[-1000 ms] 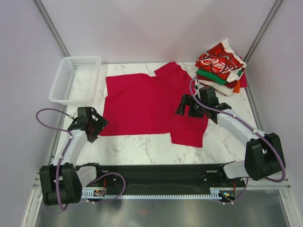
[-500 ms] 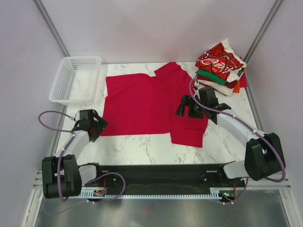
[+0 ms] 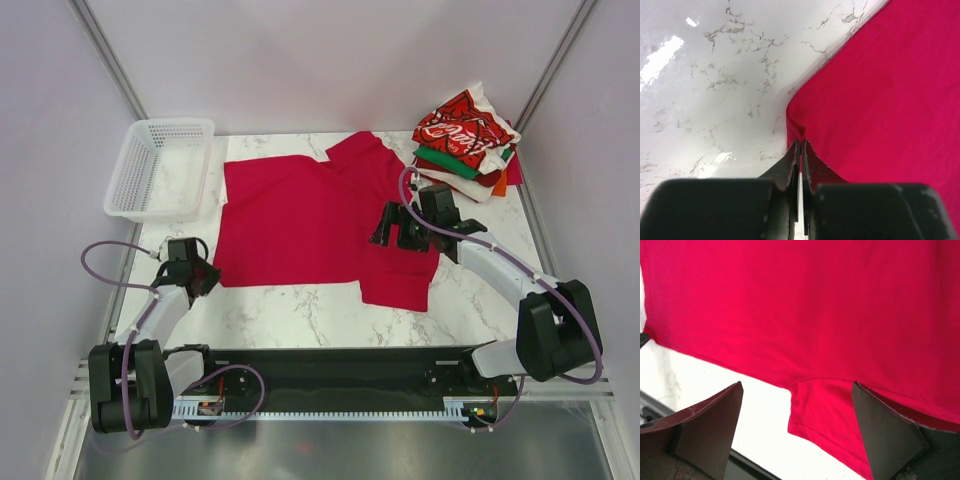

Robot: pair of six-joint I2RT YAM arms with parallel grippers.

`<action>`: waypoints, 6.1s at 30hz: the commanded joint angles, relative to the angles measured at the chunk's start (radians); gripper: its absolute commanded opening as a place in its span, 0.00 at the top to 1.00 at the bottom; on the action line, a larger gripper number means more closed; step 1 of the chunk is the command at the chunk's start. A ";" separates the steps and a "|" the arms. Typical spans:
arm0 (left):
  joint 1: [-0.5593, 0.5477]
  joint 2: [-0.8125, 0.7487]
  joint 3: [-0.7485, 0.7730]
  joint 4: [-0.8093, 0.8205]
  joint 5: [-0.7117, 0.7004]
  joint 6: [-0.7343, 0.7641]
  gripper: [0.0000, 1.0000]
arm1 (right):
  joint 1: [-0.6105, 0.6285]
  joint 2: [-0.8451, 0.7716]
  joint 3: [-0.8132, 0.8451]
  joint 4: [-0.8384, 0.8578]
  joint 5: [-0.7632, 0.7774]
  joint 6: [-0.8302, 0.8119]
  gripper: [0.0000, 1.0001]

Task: Fold and stack the t-shirts
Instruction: Fold the tshirt

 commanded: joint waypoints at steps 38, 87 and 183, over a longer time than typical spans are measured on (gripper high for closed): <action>-0.006 -0.169 -0.031 -0.012 0.051 -0.010 0.98 | 0.041 -0.640 -0.523 -0.223 0.292 0.349 1.00; -0.009 -0.694 0.256 -0.851 0.221 0.115 0.91 | 0.043 -0.607 -0.454 -0.358 0.498 0.418 0.04; 0.236 0.170 0.351 -0.520 0.302 0.208 0.95 | -0.088 0.526 0.744 -0.203 0.306 0.071 1.00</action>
